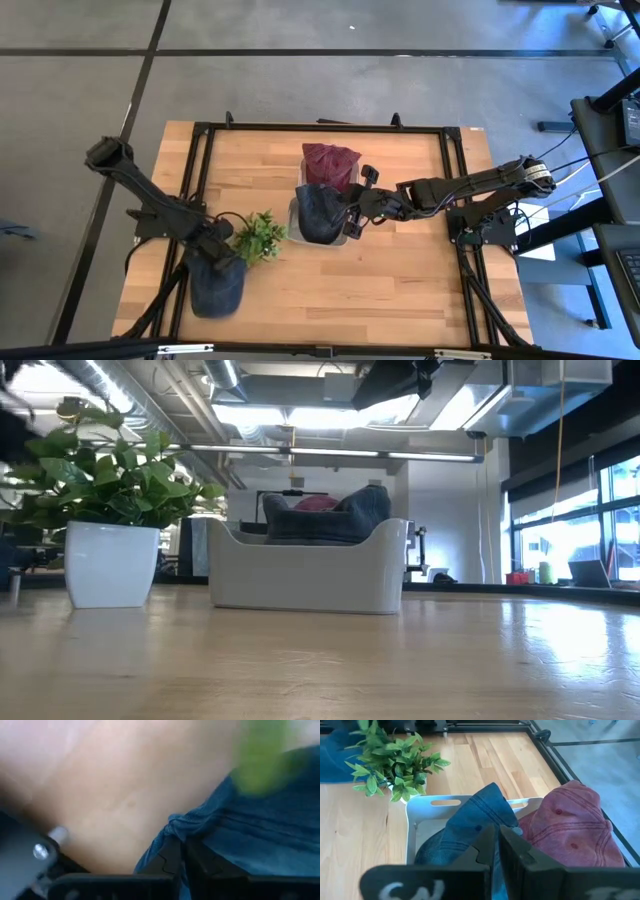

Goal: Pick & Place hat
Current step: Put the blue cap into the gray bin

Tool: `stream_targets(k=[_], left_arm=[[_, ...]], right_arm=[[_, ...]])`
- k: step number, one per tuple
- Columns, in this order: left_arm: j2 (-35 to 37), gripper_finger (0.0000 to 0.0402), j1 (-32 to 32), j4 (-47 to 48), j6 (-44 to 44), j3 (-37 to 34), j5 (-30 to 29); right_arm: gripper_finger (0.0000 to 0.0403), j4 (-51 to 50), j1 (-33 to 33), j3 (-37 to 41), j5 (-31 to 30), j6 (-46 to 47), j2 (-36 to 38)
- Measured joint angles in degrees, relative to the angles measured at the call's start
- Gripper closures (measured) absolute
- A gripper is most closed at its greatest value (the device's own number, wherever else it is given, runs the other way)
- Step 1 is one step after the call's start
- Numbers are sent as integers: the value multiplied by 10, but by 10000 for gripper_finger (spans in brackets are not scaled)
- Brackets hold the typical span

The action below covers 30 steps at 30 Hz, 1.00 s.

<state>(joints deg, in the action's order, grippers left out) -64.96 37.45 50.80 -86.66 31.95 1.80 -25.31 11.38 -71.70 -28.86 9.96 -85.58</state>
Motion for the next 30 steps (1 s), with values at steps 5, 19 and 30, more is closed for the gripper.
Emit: stream_targets(k=[5,19,30], left_arm=[[33,397,11,119,2,92,5],[83,398,21,246,1,405,42],[52,398,-53,221,210,597,-199]], right_arm=[[377,-2,0,0,0,-14,0],[377,-2,0,0,0,-32,0],[377,-2,0,0,0,-37,0]])
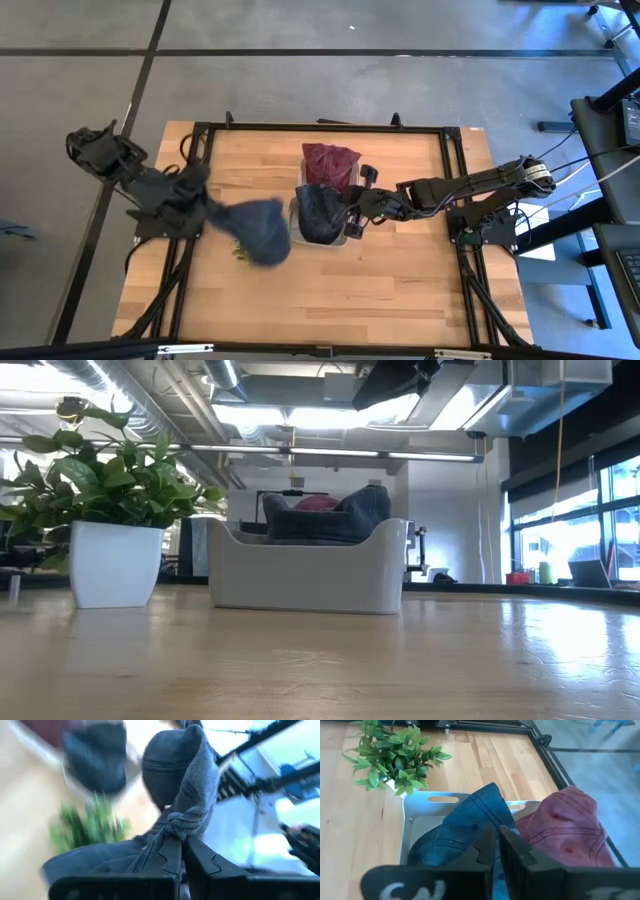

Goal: Pick & Place hat
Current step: Put the blue cap into the gray bin

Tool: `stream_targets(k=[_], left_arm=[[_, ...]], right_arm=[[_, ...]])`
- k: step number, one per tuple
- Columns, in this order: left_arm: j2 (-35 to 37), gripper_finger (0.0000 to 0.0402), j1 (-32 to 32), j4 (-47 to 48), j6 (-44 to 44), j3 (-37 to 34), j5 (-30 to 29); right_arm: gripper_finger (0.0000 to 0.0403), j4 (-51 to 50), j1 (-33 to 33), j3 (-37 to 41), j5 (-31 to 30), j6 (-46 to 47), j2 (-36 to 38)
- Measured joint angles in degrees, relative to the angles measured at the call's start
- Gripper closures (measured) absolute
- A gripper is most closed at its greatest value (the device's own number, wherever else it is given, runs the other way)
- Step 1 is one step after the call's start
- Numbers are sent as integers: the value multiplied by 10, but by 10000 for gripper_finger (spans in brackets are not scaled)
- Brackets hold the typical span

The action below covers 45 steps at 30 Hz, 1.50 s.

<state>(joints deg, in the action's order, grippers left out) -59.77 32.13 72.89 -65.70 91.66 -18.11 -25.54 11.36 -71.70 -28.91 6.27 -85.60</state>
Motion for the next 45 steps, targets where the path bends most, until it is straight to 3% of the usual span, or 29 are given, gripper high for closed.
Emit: stream_targets(k=[4,9,14,18,24,34,45], left_arm=[[-36,398,-81,-45,147,24,-11],[-101,398,-177,-102,320,47,51],[-175,398,-239,-136,435,47,128],[-231,398,-259,-145,481,47,132],[-297,398,-278,-157,480,47,125],[-365,398,-297,-157,453,47,31],[-437,398,-284,-165,339,47,14]], right_arm=[[377,0,0,0,-3,-32,0],[377,-1,0,0,-43,-18,1],[377,-11,0,-1,-45,-4,10],[377,-36,0,-2,-45,24,19],[377,-70,1,-1,-42,63,26],[377,-89,1,-1,-39,85,26],[377,-111,1,-1,-40,83,26]])
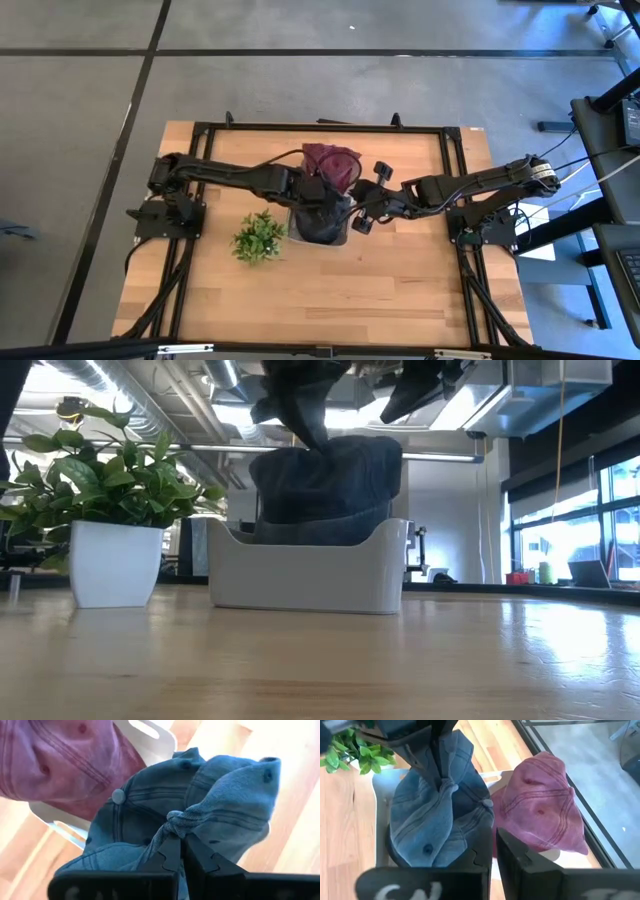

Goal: Pick & Place hat
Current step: Put the blue cap into the gray bin

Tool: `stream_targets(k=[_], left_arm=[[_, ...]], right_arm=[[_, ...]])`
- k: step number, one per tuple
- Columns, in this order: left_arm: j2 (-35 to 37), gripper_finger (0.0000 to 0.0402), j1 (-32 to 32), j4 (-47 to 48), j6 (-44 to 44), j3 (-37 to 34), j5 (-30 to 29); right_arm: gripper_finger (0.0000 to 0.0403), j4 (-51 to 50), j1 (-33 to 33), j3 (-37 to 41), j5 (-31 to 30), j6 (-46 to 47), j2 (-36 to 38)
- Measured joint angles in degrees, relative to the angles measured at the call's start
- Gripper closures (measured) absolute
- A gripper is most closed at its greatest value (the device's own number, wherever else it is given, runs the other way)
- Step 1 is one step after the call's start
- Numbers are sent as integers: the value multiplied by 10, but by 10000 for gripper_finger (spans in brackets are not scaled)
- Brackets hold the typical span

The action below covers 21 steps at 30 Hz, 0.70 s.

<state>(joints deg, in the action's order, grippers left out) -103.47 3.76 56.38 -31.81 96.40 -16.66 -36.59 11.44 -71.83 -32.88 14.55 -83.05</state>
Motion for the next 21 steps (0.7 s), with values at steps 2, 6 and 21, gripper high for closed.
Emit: stream_targets(k=[2,6,21], left_arm=[[-3,398,-2,-1,-18,0,-4],[-7,387,-7,-15,-38,0,-18],[-8,353,-35,-27,-30,0,18]], right_arm=[[377,-6,0,0,0,0,0],[377,-21,0,0,0,1,0],[377,-28,0,0,88,22,0]])
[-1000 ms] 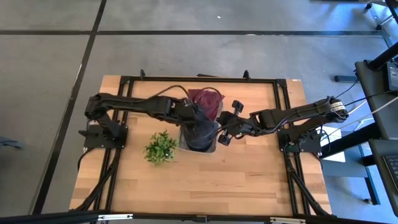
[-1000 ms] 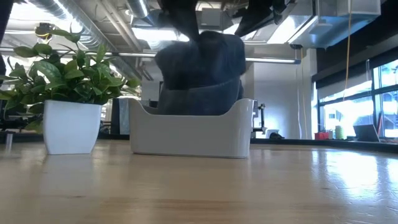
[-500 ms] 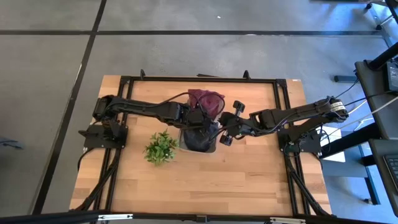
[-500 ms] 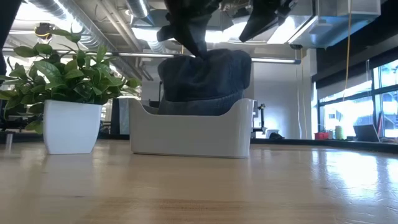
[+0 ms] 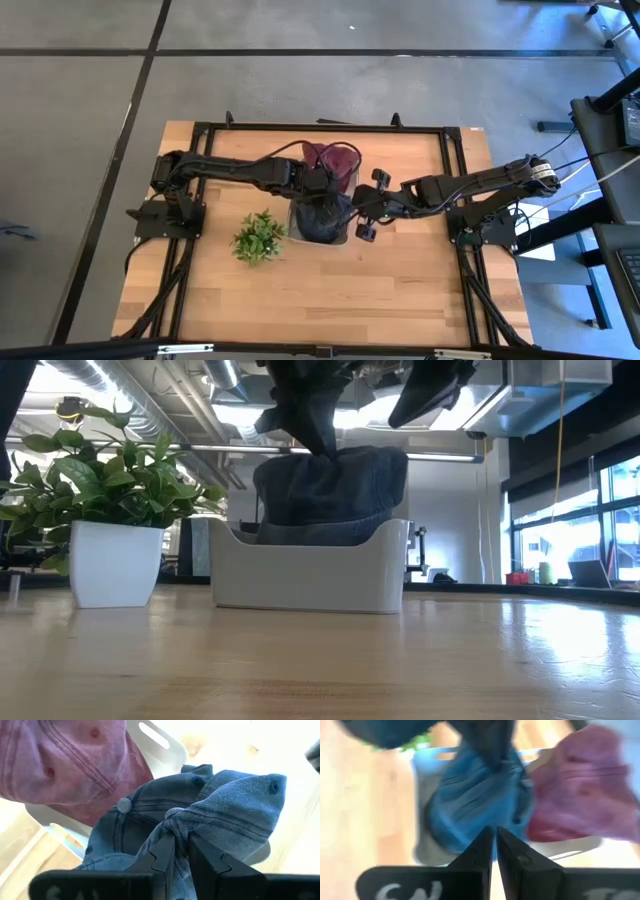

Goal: Pick & Place hat
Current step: Put the blue cap into the gray bin, then adjust the gray bin

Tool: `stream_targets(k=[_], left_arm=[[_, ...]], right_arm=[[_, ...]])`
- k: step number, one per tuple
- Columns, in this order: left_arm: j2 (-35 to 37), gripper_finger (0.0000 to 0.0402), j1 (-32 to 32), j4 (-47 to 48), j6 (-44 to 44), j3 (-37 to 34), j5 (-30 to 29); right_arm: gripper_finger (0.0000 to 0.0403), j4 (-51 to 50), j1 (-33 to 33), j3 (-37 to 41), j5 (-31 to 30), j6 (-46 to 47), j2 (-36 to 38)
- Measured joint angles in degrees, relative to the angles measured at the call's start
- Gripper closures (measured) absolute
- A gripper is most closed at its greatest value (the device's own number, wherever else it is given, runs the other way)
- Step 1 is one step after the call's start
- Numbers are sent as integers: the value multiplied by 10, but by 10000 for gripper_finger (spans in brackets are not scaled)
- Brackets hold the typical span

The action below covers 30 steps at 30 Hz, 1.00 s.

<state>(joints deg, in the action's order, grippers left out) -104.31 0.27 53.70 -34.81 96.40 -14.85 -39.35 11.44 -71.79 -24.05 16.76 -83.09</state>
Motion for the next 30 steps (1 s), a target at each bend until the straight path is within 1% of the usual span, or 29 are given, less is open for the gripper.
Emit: stream_targets(k=[3,5,11,14,16,19,23,26,30], left_arm=[[1,353,0,0,5,0,0],[5,352,0,1,27,0,6],[40,351,1,12,70,-1,16],[89,354,12,9,106,-17,-18],[134,354,22,4,126,-41,-45],[208,352,34,-20,134,-93,-80],[303,350,45,-112,122,-185,-87],[361,352,58,-180,120,-255,-90],[412,354,62,-246,97,-326,-95]], right_arm=[[377,0,0,0,58,12,0],[377,0,1,0,92,12,-3],[377,0,25,1,85,13,-4],[377,26,39,20,86,25,-11],[377,51,44,53,88,39,-13],[377,148,45,108,87,55,-13],[377,252,43,179,88,56,-21],[377,286,37,211,88,62,-22],[377,286,27,233,87,69,-23]])
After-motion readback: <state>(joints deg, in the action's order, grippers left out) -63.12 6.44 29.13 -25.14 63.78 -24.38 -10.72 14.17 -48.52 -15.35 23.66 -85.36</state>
